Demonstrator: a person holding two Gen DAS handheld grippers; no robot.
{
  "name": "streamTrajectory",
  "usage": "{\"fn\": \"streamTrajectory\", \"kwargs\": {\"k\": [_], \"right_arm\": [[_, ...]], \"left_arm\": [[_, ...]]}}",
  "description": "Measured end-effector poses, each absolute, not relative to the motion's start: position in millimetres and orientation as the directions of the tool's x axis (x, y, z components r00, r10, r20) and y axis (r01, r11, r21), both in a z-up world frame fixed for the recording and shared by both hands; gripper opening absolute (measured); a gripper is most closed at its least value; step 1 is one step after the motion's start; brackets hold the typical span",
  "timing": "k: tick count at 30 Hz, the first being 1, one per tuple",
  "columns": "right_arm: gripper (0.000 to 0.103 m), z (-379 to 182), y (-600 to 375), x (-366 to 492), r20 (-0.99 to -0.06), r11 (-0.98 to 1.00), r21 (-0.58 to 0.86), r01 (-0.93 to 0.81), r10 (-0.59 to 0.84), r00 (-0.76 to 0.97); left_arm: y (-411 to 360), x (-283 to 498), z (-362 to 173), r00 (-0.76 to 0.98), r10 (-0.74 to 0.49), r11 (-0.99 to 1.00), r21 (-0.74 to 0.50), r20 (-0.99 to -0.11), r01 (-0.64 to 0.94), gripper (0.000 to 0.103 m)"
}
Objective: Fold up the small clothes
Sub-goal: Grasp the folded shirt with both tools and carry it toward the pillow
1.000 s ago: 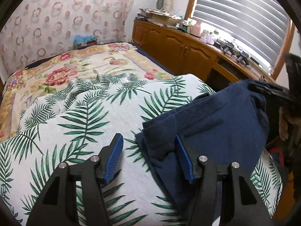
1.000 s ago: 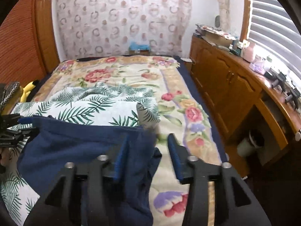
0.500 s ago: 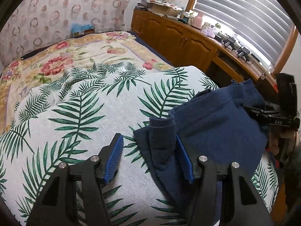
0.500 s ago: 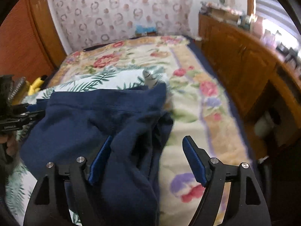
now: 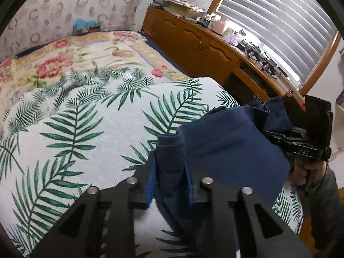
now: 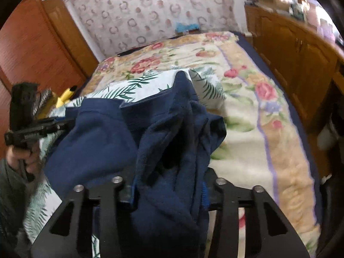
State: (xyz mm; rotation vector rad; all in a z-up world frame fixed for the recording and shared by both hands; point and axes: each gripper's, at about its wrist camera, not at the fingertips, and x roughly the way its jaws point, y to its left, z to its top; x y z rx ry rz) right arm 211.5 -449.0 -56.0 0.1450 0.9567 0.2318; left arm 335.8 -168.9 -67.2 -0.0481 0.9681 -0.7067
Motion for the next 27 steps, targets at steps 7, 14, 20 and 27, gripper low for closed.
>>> {"fn": "streamTrajectory", "kwargs": {"k": [7,14,20,27], "right_arm": [[0.021,-30,-426,190,-0.754,0.984,0.068,-0.162,0.157,0.638],[0.021,10,-422,176,-0.670,0.992,-0.027,-0.124,0.074,0.738],[0.021,38,-401,174,-0.630,0.983,-0.043,-0.179,0.112,0.769],[0.020,68,-332,194,-0.582,0.941,-0.062,-0.332,0.236,0.778]], "left_arm": [[-170,310,-30,0.441,-0.596,0.762,-0.297,-0.671,0.576,0.015],[-167,288,7,0.483,-0.636,0.737,-0.288,-0.602,0.611,0.015],[-136,268,37,0.564,-0.617,0.767,-0.260,-0.550,0.586,0.015],[-44,237,62,0.684,-0.529,0.845,-0.240,-0.502,0.478,0.015]]}}
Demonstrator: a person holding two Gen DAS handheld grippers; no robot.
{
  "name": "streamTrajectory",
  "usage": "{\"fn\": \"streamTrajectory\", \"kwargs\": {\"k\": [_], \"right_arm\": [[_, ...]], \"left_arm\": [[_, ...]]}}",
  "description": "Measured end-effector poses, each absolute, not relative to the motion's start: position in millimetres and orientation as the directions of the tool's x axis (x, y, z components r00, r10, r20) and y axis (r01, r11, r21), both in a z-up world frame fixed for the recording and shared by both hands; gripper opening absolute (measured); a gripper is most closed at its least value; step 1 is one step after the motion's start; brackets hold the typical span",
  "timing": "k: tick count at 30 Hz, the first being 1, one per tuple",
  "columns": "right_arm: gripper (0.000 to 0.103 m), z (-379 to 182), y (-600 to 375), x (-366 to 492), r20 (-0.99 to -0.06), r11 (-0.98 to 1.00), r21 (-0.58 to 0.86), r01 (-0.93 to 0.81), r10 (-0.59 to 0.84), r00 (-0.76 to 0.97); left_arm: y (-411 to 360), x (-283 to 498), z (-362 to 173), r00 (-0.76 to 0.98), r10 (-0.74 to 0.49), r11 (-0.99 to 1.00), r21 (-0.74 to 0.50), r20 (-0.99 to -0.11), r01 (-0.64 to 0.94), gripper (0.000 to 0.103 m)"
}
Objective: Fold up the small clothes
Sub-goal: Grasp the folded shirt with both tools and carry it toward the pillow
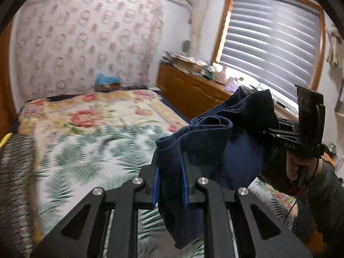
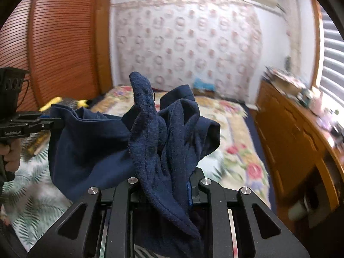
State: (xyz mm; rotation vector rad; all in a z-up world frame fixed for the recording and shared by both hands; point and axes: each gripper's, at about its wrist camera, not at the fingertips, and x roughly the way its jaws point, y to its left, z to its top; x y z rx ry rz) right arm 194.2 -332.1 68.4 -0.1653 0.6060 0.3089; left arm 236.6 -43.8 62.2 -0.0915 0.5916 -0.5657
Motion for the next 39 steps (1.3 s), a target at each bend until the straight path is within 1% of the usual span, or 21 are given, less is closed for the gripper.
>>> {"fn": "streamTrajectory", "kwargs": {"k": [8,14,18,22,27,31,35,36,38,39], "right_arm": [[0.020,90,-200,232,-0.557,0.811,-0.096,-0.577,0.436,0.707],[0.020,97,-90,266,-0.573,0.686,-0.120,-0.718,0.543,0.614],[0.020,90,-29,283,-0.602,0.599,-0.161,-0.785,0.570,0.559],[0.020,78,23,299,-0.632,0.537,-0.195,-0.821,0.572,0.524],[0.020,66,85,316,-0.650,0.464,-0.213,-0.860,0.590,0.479],[0.021,52,126,327,-0.662,0.427,-0.239,-0.872,0.585,0.468],[0.024,36,151,342,-0.684,0.449,-0.230,-0.864,0.556,0.472],[0.028,32,156,344,-0.689,0.457,-0.238,-0.857,0.543,0.480],[0.039,28,164,345,-0.690,0.480,-0.256,-0.839,0.518,0.506],[0.047,29,163,346,-0.675,0.507,-0.275,-0.817,0.504,0.540]], "left_arm": [[88,192,74,0.823,-0.326,0.944,-0.209,-0.465,0.256,0.015],[158,169,60,0.868,-0.199,0.969,-0.222,-0.455,0.106,0.015],[190,158,36,0.873,-0.125,0.973,-0.229,-0.472,0.016,0.015],[208,152,10,0.867,-0.092,0.965,-0.259,-0.490,-0.044,0.015],[224,145,-8,0.857,-0.056,0.954,-0.281,-0.513,-0.106,0.015],[235,141,-27,0.833,-0.021,0.944,-0.287,-0.553,-0.166,0.015],[241,139,-43,0.815,-0.010,0.937,-0.290,-0.580,-0.195,0.016],[241,138,-45,0.813,-0.014,0.937,-0.292,-0.582,-0.193,0.016],[242,138,-47,0.811,-0.006,0.940,-0.280,-0.585,-0.195,0.017],[241,139,-46,0.810,-0.001,0.941,-0.274,-0.586,-0.197,0.017]]}}
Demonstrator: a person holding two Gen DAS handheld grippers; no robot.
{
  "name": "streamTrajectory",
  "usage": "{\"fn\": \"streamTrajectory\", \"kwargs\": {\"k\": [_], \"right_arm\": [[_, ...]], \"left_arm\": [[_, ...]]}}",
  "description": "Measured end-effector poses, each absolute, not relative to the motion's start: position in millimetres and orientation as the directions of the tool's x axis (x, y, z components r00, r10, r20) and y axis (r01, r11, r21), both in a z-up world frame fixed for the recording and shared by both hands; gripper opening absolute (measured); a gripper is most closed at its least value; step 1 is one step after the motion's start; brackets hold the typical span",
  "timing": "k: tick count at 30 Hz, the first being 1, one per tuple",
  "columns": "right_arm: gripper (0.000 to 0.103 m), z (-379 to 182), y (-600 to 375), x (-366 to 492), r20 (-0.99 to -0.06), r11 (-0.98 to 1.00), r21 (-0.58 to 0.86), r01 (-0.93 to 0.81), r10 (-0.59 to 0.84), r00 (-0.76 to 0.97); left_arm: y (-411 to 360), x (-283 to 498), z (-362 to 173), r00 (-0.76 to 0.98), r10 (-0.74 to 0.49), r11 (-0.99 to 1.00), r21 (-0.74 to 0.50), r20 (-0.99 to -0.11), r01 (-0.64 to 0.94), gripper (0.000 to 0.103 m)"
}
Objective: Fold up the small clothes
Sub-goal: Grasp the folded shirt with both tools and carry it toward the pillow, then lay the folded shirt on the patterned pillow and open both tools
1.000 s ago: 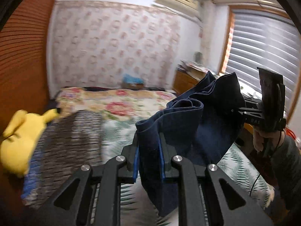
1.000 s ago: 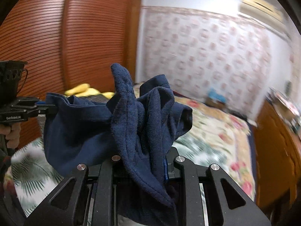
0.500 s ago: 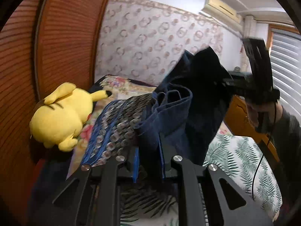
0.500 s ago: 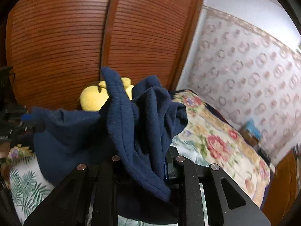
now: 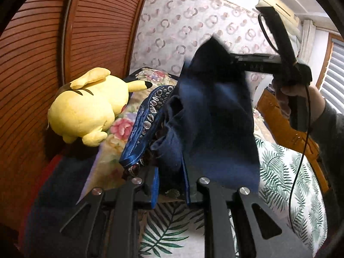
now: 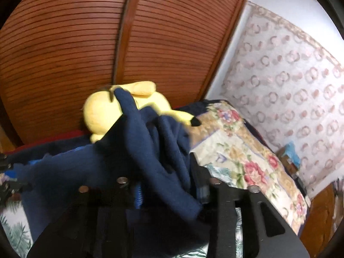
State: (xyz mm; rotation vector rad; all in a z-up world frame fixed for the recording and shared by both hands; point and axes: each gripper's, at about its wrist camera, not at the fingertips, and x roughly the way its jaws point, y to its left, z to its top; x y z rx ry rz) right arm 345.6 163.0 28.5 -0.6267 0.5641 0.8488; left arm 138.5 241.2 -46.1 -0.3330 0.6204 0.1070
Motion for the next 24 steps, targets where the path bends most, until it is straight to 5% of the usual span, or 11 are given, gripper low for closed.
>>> {"fn": "streamTrajectory", "kwargs": {"k": [2,8,14,16,24], "right_arm": [[0.058,33,158,347,-0.640,0.563,-0.287,-0.775,0.489,0.593],[0.059,33,139,343,-0.639,0.589,-0.203,-0.782,0.525,0.562],[0.059,-9,128,334,-0.709,0.586,-0.093,-0.805,0.529,0.466],[0.059,-22,128,339,-0.729,0.602,-0.066,-0.796,0.516,0.450],[0.059,-23,110,328,-0.712,0.651,-0.025,-0.758,0.521,0.471]], "left_arm": [[240,138,-44,0.810,0.010,0.943,-0.264,-0.587,-0.203,0.018],[241,132,-36,0.818,0.043,0.950,-0.230,-0.574,-0.211,0.029],[233,121,-18,0.835,0.082,0.963,-0.174,-0.545,-0.208,0.046],[228,117,-12,0.843,0.078,0.968,-0.163,-0.532,-0.193,0.060],[204,103,9,0.859,0.100,0.980,-0.101,-0.502,-0.173,0.061]]}}
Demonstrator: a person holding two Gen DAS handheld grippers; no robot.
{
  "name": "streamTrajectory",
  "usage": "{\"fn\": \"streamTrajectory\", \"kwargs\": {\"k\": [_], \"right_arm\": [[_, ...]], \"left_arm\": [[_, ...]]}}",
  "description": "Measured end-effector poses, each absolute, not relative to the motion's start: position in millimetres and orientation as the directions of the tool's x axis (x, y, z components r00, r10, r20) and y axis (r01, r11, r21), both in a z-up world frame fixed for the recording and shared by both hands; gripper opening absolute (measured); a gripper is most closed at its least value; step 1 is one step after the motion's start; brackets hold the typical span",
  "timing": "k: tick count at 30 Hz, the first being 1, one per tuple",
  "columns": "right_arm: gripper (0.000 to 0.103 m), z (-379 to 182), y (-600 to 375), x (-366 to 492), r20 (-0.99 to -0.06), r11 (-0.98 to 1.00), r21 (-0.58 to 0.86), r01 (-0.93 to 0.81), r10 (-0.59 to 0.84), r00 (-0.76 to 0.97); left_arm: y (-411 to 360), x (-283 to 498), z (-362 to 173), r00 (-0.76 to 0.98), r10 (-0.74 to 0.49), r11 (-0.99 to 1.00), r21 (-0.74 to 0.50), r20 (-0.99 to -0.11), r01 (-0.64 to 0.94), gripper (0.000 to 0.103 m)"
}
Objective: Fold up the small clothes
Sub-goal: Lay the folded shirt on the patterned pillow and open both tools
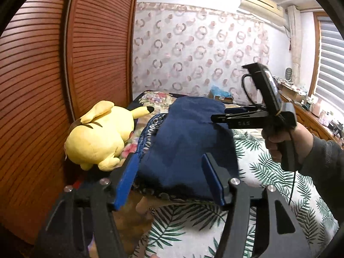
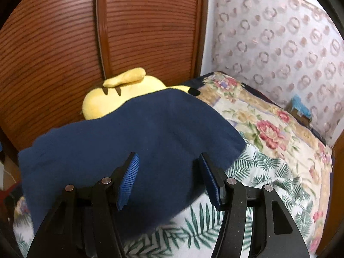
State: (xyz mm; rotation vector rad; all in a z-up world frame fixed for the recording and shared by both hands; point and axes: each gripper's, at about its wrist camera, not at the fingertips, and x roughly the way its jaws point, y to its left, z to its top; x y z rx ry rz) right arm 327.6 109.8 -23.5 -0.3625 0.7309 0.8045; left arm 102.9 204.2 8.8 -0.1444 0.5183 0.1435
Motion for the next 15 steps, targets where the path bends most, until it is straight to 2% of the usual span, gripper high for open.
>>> {"fn": "streamTrajectory", "kwargs": {"k": [11,15], "right_arm": [[0.059,28,17,237,-0.609,0.716,-0.011,-0.698,0.549,0.573],[0.066,35,-24,197,-0.585,0.763,-0.012,-0.646,0.519,0.623]], "left_arm": [[155,92,20,0.869,0.046,0.993,-0.073,-0.493,-0.094,0.061],[131,87,24,0.872,0.012,0.996,-0.069,-0.489,-0.053,0.061]]}}
